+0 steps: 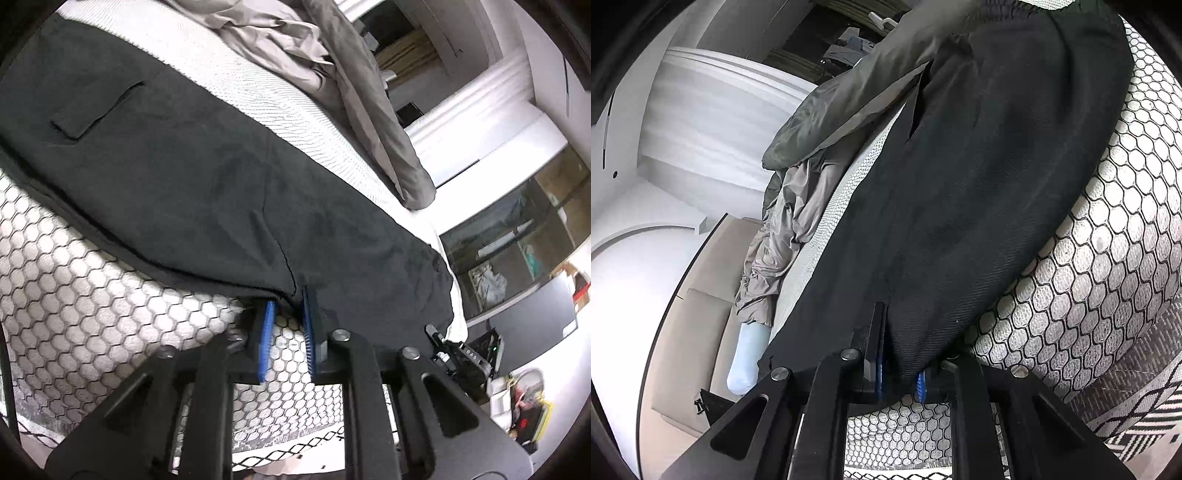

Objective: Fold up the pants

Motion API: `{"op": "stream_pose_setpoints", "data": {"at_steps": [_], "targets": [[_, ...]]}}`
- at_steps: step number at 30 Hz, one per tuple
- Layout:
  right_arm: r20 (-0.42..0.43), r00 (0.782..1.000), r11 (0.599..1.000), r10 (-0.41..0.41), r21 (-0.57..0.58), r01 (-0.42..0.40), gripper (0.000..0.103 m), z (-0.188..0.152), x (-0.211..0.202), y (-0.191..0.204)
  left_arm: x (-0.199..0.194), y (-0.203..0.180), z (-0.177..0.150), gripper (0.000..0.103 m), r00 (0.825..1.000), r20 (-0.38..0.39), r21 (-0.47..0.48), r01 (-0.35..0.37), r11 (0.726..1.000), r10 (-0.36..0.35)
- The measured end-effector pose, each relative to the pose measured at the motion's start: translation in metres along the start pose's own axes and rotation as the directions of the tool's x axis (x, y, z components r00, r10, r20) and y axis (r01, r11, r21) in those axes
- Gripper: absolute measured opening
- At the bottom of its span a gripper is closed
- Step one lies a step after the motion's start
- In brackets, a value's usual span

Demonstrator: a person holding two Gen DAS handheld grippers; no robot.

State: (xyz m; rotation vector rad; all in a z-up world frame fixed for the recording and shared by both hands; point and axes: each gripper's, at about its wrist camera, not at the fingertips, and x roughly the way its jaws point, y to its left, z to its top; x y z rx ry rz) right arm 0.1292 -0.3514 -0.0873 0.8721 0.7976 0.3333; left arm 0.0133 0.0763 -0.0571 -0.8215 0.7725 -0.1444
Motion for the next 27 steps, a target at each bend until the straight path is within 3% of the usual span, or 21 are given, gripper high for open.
{"op": "stream_pose_setpoints", "data": {"at_steps": [4, 8, 11, 13, 14, 21, 27], "targets": [[0.008, 1.0, 1.0, -0.002, 0.017, 0.001, 0.012, 0.0, -0.001, -0.003, -0.013, 0.019, 0.009, 0.025, 0.999, 0.043, -0.081, 0.006, 0.997, -0.002], [0.006, 1.0, 1.0, 0.0, 0.019, 0.0, 0.012, 0.001, 0.001, -0.004, -0.033, 0.047, 0.024, 0.025, 0.991, 0.125, -0.145, -0.033, 0.989, 0.052], [0.002, 1.0, 1.0, 0.006, 0.025, -0.006, 0.012, 0.001, 0.003, -0.005, -0.05, 0.069, 0.034, 0.025, 0.975, 0.184, -0.191, -0.086, 0.978, 0.122], [-0.002, 1.0, 1.0, 0.009, 0.028, -0.009, 0.012, 0.002, 0.003, -0.006, -0.06, 0.086, 0.041, 0.022, 0.968, 0.207, -0.212, -0.1, 0.972, 0.145], [-0.003, 1.0, 1.0, 0.011, 0.029, -0.011, 0.012, 0.002, 0.003, -0.007, -0.064, 0.091, 0.044, 0.016, 0.965, 0.213, -0.212, -0.105, 0.972, 0.151], [-0.03, 1.0, 0.999, -0.008, 0.033, 0.009, 0.014, 0.009, 0.0, -0.009, -0.089, 0.131, 0.06, 0.016, 0.955, 0.245, -0.271, -0.096, 0.958, 0.165], [0.085, 0.993, 0.993, -0.078, 0.096, 0.07, 0.017, 0.047, -0.03, -0.027, -0.101, 0.149, 0.076, 0.008, 0.934, 0.274, -0.294, -0.147, 0.944, 0.231]]}}
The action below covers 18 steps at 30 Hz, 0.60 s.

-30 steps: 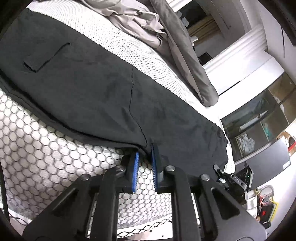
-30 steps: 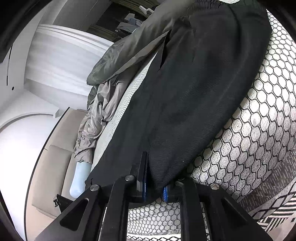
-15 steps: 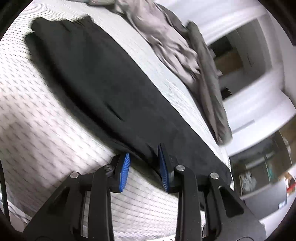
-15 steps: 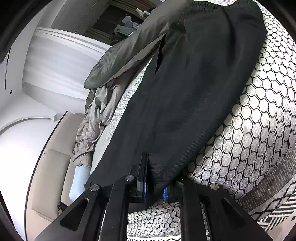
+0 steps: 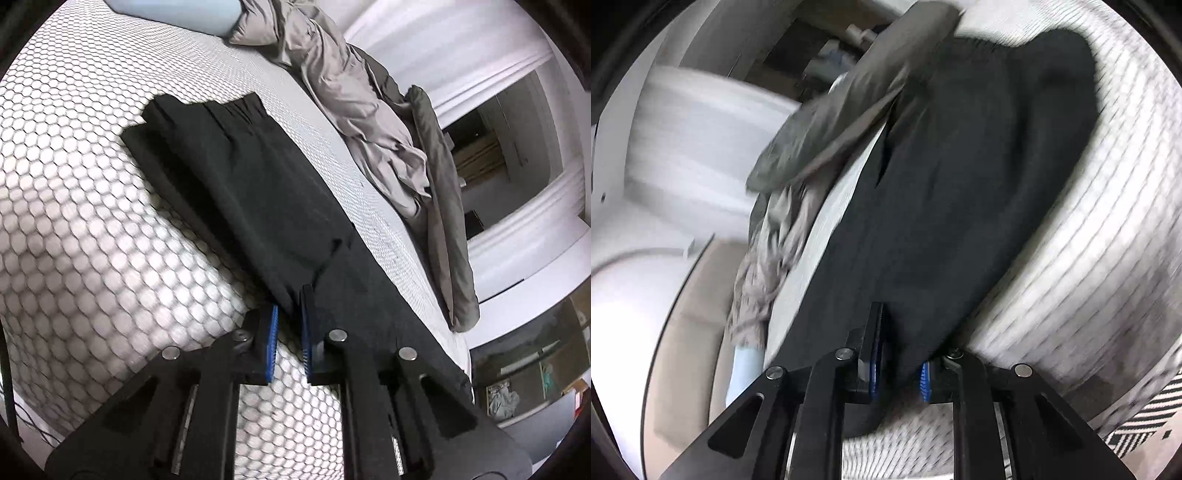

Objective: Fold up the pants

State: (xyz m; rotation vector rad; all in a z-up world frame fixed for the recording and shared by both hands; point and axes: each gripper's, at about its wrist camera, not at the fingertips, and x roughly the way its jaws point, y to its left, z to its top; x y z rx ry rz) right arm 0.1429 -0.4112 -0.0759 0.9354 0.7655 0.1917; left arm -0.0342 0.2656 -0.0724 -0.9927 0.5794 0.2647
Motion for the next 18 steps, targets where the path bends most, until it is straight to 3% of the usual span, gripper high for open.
{"op": "stream_pose_setpoints", "data": {"at_steps": [2, 4, 7, 10, 12, 14, 15, 16, 18], "targets": [[0.074, 0.996, 0.998, -0.057, 0.037, 0.055, 0.017, 0.024, -0.012, -0.015, 0.0, 0.008, 0.005, 0.008, 1.0, 0.006, -0.016, -0.028, 0.999, 0.028], [0.149, 0.976, 0.987, -0.158, 0.041, 0.154, 0.018, 0.044, -0.021, -0.03, 0.001, 0.01, 0.008, 0.008, 0.999, 0.002, -0.014, -0.045, 0.999, 0.046], [0.133, 0.981, 0.986, -0.143, 0.099, 0.131, 0.019, 0.048, -0.023, -0.042, -0.001, 0.004, 0.008, 0.009, 0.996, -0.003, 0.02, -0.084, 0.996, 0.084], [0.182, 0.96, 0.977, -0.212, 0.026, 0.211, 0.028, 0.04, -0.046, -0.018, -0.015, -0.006, 0.003, 0.025, 0.992, 0.021, 0.063, -0.126, 0.99, 0.125], [0.254, 0.922, 0.95, -0.292, -0.038, 0.311, 0.041, 0.033, -0.069, 0.0, -0.027, -0.016, -0.001, 0.042, 0.987, 0.052, 0.096, -0.157, 0.983, 0.152], [0.345, 0.866, 0.91, -0.363, -0.069, 0.409, 0.046, 0.026, -0.09, 0.013, -0.037, -0.026, -0.004, 0.045, 0.979, 0.083, 0.122, -0.197, 0.973, 0.188], [0.361, 0.86, 0.902, -0.36, -0.102, 0.42, 0.047, 0.023, -0.095, 0.021, -0.042, -0.032, -0.007, 0.045, 0.974, 0.11, 0.13, -0.211, 0.969, 0.197], [0.362, 0.868, 0.901, -0.34, -0.141, 0.411, 0.049, 0.021, -0.097, 0.028, -0.047, -0.037, -0.01, 0.045, 0.97, 0.133, 0.147, -0.222, 0.964, 0.204], [0.307, 0.914, 0.888, -0.264, -0.294, 0.355, 0.064, 0.01, -0.085, 0.054, -0.049, -0.054, -0.019, 0.045, 0.965, 0.164, 0.219, -0.237, 0.947, 0.203]]}}
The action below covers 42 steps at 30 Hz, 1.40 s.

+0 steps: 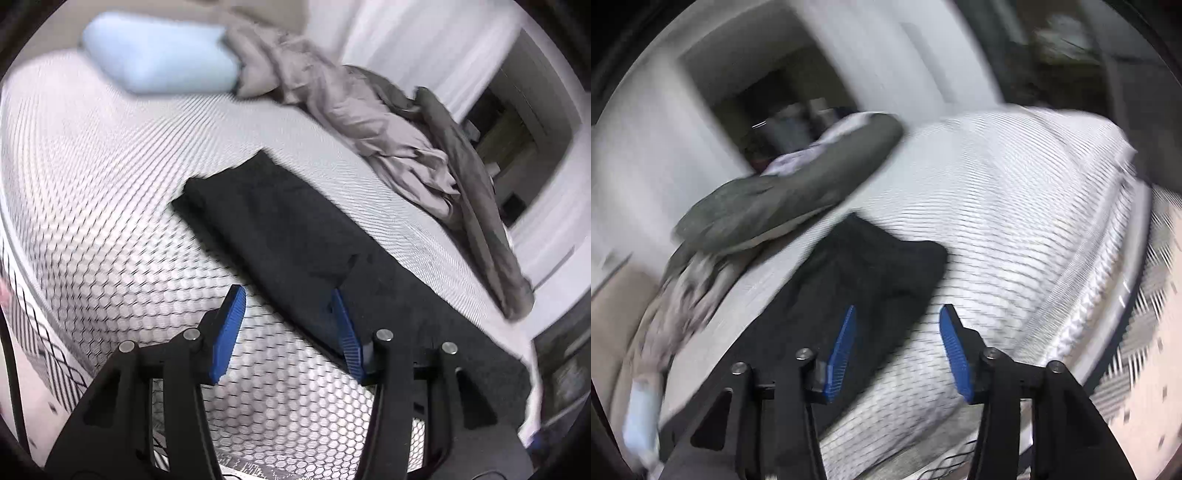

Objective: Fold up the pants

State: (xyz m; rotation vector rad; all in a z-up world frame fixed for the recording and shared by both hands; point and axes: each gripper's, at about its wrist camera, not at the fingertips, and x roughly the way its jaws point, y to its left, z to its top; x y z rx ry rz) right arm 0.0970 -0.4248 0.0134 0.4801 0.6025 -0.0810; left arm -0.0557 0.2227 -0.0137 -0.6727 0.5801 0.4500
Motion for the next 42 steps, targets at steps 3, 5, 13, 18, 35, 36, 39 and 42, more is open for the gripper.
{"op": "stream_pose_setpoints", "data": {"at_steps": [3, 5, 13, 18, 35, 36, 39, 42], "targets": [[-0.114, 0.987, 0.975, 0.112, -0.178, -0.131, 0.088, -0.015, 0.021, 0.053, 0.006, -0.056, -0.018, 0.045, 0.999, -0.013, 0.208, 0.047, 0.977, -0.046], [-0.208, 0.972, 0.938, 0.108, -0.301, -0.169, 0.088, -0.031, 0.042, 0.091, 0.019, -0.091, -0.033, 0.051, 0.99, -0.081, 0.277, 0.13, 0.952, -0.112], [-0.375, 0.926, 0.796, 0.05, -0.545, -0.264, 0.089, -0.084, 0.118, 0.189, 0.082, -0.24, -0.108, 0.075, 0.917, -0.362, 0.504, 0.342, 0.793, -0.165], [-0.354, 0.935, 0.727, 0.024, -0.636, -0.26, 0.092, -0.1, 0.122, 0.187, 0.101, -0.276, -0.144, 0.081, 0.937, -0.336, 0.631, 0.296, 0.717, -0.091], [-0.214, 0.974, 0.82, -0.07, -0.568, -0.066, 0.093, -0.035, 0.125, 0.136, 0.094, -0.269, -0.139, 0.083, 0.929, -0.352, 0.607, 0.318, 0.728, -0.112], [-0.223, 0.973, 0.807, -0.056, -0.584, -0.087, 0.093, -0.038, 0.123, 0.148, 0.09, -0.274, -0.136, 0.083, 0.92, -0.367, 0.597, 0.348, 0.723, -0.139], [-0.269, 0.963, 0.755, -0.029, -0.637, -0.155, 0.093, -0.048, 0.136, 0.195, 0.085, -0.293, -0.125, 0.084, 0.925, -0.345, 0.623, 0.351, 0.699, -0.157], [-0.332, 0.943, 0.727, -0.021, -0.653, -0.213, 0.093, -0.052, 0.157, 0.223, 0.098, -0.316, -0.118, 0.084, 0.92, -0.368, 0.652, 0.358, 0.668, -0.133]]}}
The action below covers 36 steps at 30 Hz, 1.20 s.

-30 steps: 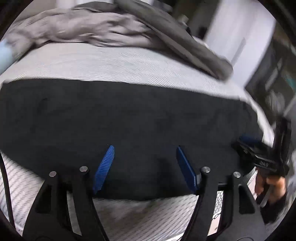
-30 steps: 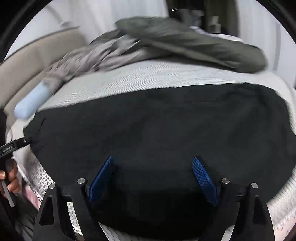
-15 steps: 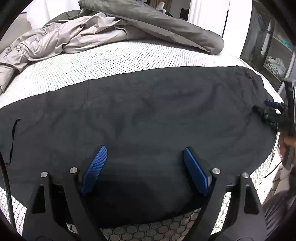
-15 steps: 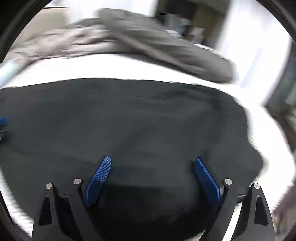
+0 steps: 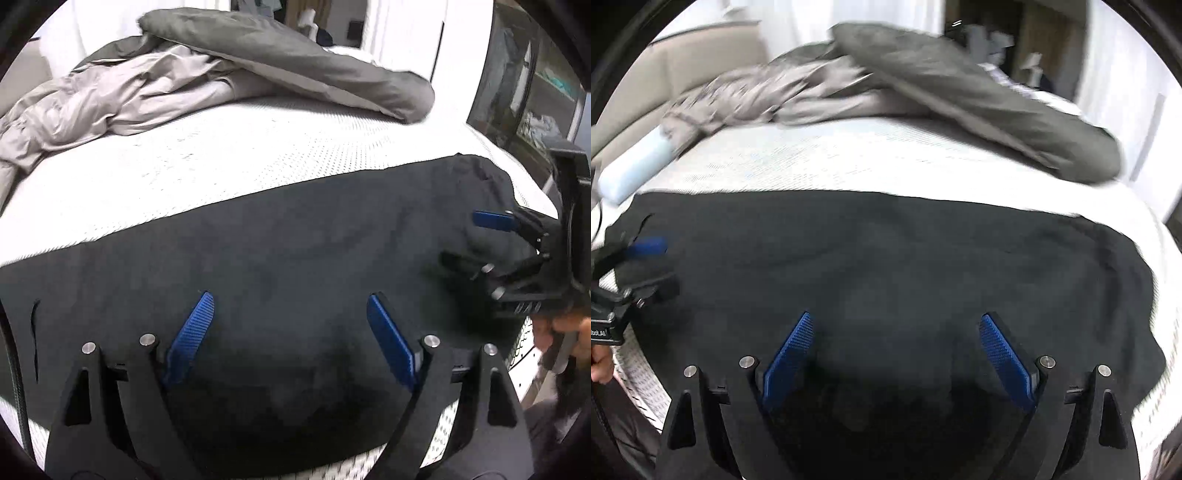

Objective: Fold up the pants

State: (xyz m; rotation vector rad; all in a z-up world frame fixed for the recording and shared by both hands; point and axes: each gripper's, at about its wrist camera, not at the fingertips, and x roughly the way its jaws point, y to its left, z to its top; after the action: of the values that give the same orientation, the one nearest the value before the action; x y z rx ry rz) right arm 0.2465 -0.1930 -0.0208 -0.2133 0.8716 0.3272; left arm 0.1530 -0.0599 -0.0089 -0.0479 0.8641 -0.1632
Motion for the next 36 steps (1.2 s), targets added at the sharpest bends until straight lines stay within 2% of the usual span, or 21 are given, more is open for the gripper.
{"op": "stream_pose_setpoints", "data": {"at_steps": [2, 4, 6, 7, 9, 10, 11, 13, 14, 15, 16, 19, 21, 23, 25, 29, 30, 32, 36], "targets": [[-0.053, 0.999, 1.0, 0.006, -0.013, -0.007, 0.093, 0.007, 0.018, 0.006, 0.012, 0.001, 0.002, 0.084, 0.999, -0.035, 0.021, 0.005, 1.0, -0.005], [-0.094, 0.994, 0.996, -0.055, -0.071, 0.049, 0.093, 0.005, 0.04, 0.007, 0.024, 0.011, -0.006, 0.084, 0.996, -0.066, 0.005, -0.051, 0.999, 0.052], [-0.068, 0.994, 0.99, -0.089, -0.119, 0.08, 0.093, -0.009, 0.033, 0.009, 0.031, 0.027, -0.015, 0.083, 0.994, -0.103, -0.024, -0.05, 0.998, 0.047], [-0.043, 0.994, 0.986, -0.105, -0.134, 0.099, 0.093, -0.012, 0.029, -0.002, 0.029, 0.032, -0.017, 0.083, 0.994, -0.099, -0.031, -0.043, 0.999, 0.04], [-0.024, 0.986, 0.983, -0.167, -0.084, 0.164, 0.094, -0.016, 0.022, -0.03, 0.022, 0.046, -0.02, 0.084, 0.995, -0.084, -0.035, -0.062, 0.997, 0.058], [-0.025, 0.97, 0.97, -0.24, -0.038, 0.239, 0.094, -0.02, 0.02, -0.053, 0.019, 0.051, -0.021, 0.084, 0.994, -0.082, -0.033, -0.071, 0.997, 0.068], [-0.036, 0.945, 0.946, -0.324, -0.006, 0.324, 0.094, -0.027, 0.018, -0.074, 0.015, 0.06, -0.024, 0.084, 0.993, -0.079, -0.029, -0.091, 0.995, 0.088], [-0.047, 0.912, 0.91, -0.408, 0.059, 0.411, 0.094, -0.037, 0.015, -0.112, 0.009, 0.078, -0.03, 0.084, 0.991, -0.076, -0.047, -0.116, 0.992, 0.113], [-0.033, 0.935, 0.929, -0.354, 0.103, 0.355, 0.093, -0.042, 0.011, -0.124, 0.005, 0.091, -0.034, 0.084, 0.99, -0.074, -0.073, -0.126, 0.989, 0.121], [-0.02, 0.947, 0.939, -0.32, 0.122, 0.32, 0.093, -0.045, 0.008, -0.129, 0.001, 0.103, -0.038, 0.084, 0.989, -0.07, -0.098, -0.135, 0.986, 0.128], [-0.01, 0.947, 0.941, -0.321, 0.107, 0.321, 0.093, -0.046, 0.007, -0.128, -0.003, 0.112, -0.041, 0.084, 0.988, -0.069, -0.114, -0.146, 0.983, 0.139], [-0.004, 0.92, 0.919, -0.391, 0.045, 0.391, 0.094, -0.044, 0.009, -0.113, -0.015, 0.13, -0.051, 0.084, 0.986, -0.065, -0.135, -0.162, 0.978, 0.154], [-0.007, 0.921, 0.92, -0.39, 0.051, 0.389, 0.094, -0.039, 0.004, -0.105, -0.02, 0.132, -0.051, 0.083, 0.985, -0.063, -0.144, -0.169, 0.975, 0.162], [0.011, 0.955, 0.951, -0.297, 0.089, 0.295, 0.094, -0.028, -0.003, -0.093, -0.025, 0.124, -0.045, 0.084, 0.989, -0.039, -0.123, -0.149, 0.981, 0.145], [0.031, 0.978, 0.975, -0.208, 0.088, 0.205, 0.094, -0.017, -0.003, -0.074, -0.026, 0.103, -0.038, 0.084, 0.994, -0.023, -0.093, -0.11, 0.99, 0.109], [0.004, 0.996, 0.994, -0.087, -0.067, 0.087, 0.094, 0.003, 0.015, -0.014, -0.003, 0.063, -0.021, 0.084, 0.997, -0.039, 0.021, -0.071, 0.997, 0.072], [-0.008, 0.997, 0.991, -0.08, -0.109, 0.078, 0.094, 0.004, 0.021, -0.003, 0.007, 0.055, -0.021, 0.084, 0.995, -0.066, 0.051, -0.076, 0.996, 0.08], [-0.034, 0.992, 0.97, -0.121, -0.217, 0.111, 0.094, -0.004, 0.032, 0.012, 0.022, 0.05, -0.026, 0.084, 0.987, -0.124, 0.077, -0.092, 0.993, 0.101], [-0.015, 0.993, 0.978, -0.12, -0.175, 0.116, 0.094, -0.022, 0.018, -0.024, 0.013, 0.059, -0.034, 0.086, 0.99, -0.114, 0.069, -0.08, 0.994, 0.088]]}}
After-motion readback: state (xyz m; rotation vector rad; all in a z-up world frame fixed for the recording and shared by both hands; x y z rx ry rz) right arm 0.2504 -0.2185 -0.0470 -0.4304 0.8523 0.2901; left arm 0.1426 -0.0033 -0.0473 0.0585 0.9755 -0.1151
